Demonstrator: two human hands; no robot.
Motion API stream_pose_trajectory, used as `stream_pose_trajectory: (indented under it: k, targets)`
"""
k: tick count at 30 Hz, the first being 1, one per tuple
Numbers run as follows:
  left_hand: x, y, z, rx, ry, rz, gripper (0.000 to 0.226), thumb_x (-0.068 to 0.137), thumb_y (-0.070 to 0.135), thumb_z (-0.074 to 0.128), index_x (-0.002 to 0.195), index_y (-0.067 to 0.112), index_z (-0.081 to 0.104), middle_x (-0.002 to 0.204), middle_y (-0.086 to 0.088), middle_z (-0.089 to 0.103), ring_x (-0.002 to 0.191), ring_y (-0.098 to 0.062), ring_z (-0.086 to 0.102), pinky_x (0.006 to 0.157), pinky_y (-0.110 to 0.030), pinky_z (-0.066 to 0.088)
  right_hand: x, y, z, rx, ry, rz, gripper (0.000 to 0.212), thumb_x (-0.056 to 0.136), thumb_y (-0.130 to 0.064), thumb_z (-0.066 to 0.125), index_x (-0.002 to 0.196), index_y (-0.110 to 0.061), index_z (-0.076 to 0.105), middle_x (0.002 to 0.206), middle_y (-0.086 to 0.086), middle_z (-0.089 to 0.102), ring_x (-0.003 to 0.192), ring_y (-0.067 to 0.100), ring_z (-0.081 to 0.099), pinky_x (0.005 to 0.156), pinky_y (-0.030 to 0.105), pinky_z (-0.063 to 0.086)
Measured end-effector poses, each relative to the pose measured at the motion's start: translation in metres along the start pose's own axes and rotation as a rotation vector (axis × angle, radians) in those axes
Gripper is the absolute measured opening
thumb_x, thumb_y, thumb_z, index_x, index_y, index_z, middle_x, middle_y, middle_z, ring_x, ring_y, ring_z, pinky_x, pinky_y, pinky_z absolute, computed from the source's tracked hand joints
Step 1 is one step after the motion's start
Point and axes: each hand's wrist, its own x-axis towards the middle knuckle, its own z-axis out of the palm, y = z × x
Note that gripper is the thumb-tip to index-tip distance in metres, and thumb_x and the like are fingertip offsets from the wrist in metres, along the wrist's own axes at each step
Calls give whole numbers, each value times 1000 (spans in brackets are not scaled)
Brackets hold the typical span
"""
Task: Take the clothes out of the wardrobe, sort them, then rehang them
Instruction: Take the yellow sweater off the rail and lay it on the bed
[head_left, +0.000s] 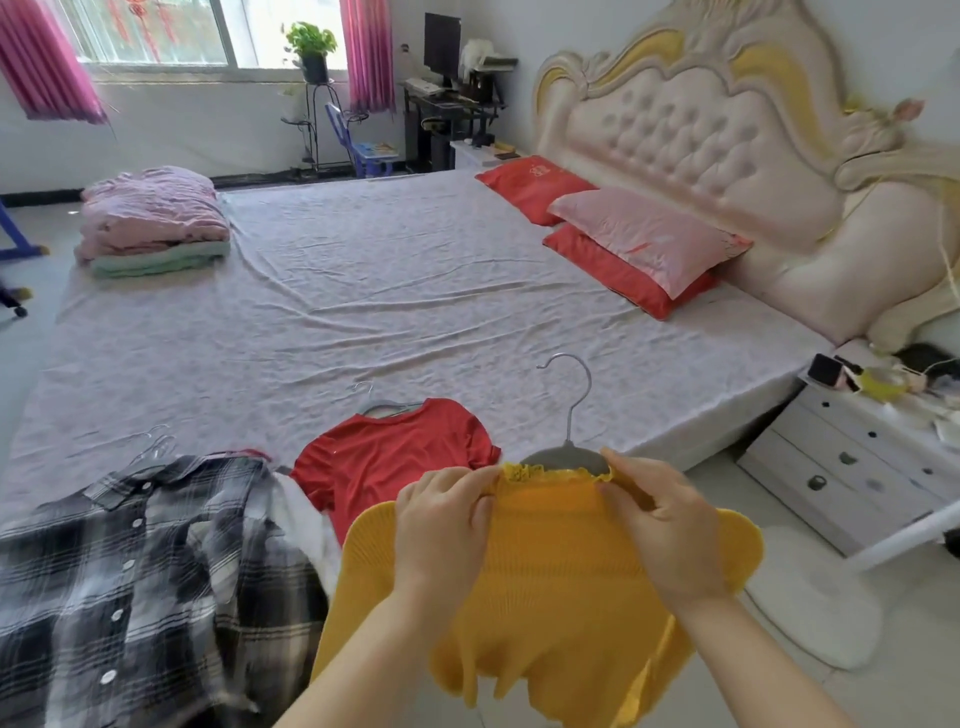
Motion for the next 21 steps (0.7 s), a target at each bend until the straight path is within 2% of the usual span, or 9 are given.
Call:
stream_pose_trajectory:
  k: [6,12,16,21]
  targets:
    - [76,48,89,-17,-59,-84,27,81,18,59,105,24,70,98,5,69,97,-19,61,87,-30,29,99,88,-29,-33,-57,22,33,77,-10,73,107,-25,68,95,-8,66,93,-5,54,78,-1,38]
    - [145,62,162,-74,-126,-184,28,85,13,58,110,23,68,104,2,67,103,-19,57,88,-29,28,186,158,-28,-70,-125,-7,33,78,-6,71,107,-22,69,97,-10,66,92,5,59,81,5,42]
    - [192,55,209,-108,-142,-220,29,84,15,55,108,22,69,103,1,69,100,-22,60,89,-36,39,240,200,-12,-93,-133,-32,33,77,-1,71,106,-18,70,96,-9,65,94,1,55,82,3,40]
    - [259,35,261,-124,-209,-267,31,89,11,56,115,23,65,113,2,65,108,-18,56,98,-37,40,307,247,20,-119,-142,3,33,76,-1,72,104,-18,71,94,-4,68,94,1,54,79,1,39]
